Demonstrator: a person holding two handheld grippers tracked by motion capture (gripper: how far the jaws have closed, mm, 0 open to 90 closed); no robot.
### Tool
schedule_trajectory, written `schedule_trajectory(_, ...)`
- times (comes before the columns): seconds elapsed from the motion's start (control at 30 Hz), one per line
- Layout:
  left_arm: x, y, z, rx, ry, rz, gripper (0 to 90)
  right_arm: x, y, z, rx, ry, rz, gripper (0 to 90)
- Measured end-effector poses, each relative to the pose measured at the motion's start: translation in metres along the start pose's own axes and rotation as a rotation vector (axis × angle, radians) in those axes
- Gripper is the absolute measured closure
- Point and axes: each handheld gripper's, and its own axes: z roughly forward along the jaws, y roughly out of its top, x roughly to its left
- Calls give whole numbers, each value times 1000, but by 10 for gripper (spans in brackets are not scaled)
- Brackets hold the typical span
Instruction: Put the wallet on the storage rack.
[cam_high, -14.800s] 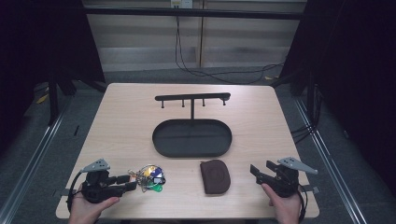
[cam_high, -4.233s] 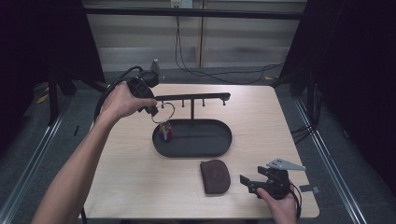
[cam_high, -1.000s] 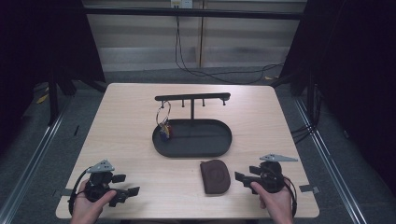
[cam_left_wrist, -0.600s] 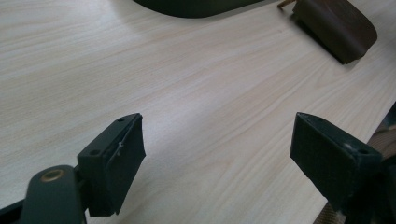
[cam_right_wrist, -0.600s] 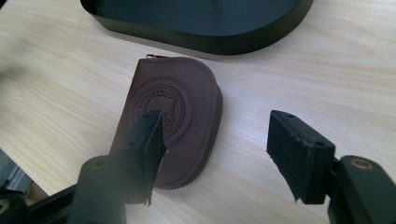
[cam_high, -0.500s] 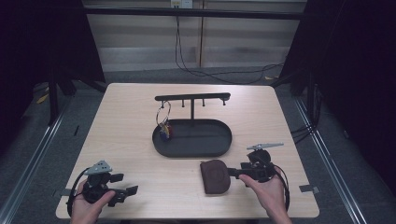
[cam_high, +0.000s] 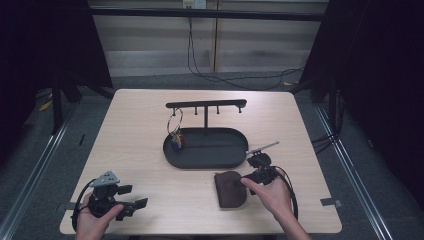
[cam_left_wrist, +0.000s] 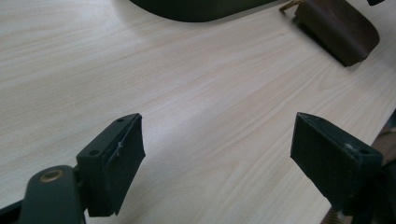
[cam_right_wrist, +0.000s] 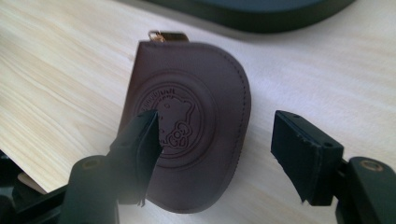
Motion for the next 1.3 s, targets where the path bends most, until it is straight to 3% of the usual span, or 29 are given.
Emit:
schedule_trajectory(0.3, 1, 0, 1, 9, 2, 1, 173, 4, 15, 18, 120, -25, 43, 362)
schedule_trajectory(0.47, 2, 0, 2, 20, 0, -1, 173, 5, 17, 20, 103, -23, 47, 440)
schedule_trajectory(0.8, 2, 0, 2, 16, -4, -3, 173, 1, 18, 26, 128, 6, 98, 418)
schedule_trajectory(0.97, 2, 0, 3, 18, -4, -7, 173, 1, 19, 28, 130, 22, 112, 462)
schedule_trajectory(1.13, 1, 0, 4, 21, -6, -8, 173, -4, 18, 29, 131, 59, 135, 473)
schedule_trajectory(1.3, 2, 0, 4, 25, -5, -10, 173, -14, 14, 30, 114, 128, 177, 490)
